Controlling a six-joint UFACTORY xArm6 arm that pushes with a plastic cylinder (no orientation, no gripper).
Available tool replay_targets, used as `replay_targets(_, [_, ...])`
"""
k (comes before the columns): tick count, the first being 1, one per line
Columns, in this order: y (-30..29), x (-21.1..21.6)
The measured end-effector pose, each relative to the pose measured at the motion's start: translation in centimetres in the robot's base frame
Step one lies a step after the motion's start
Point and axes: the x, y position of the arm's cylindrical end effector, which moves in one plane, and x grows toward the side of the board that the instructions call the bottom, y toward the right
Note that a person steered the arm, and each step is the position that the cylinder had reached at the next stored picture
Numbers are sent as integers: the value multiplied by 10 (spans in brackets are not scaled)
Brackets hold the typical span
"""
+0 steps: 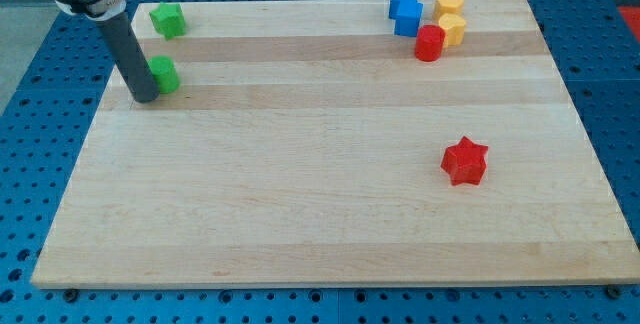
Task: Push the green circle below the green star
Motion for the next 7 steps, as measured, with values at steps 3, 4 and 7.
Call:
replay_targets(3, [-12, -11])
replay_targets(4, [-11, -11])
replay_targets(7, [17, 6])
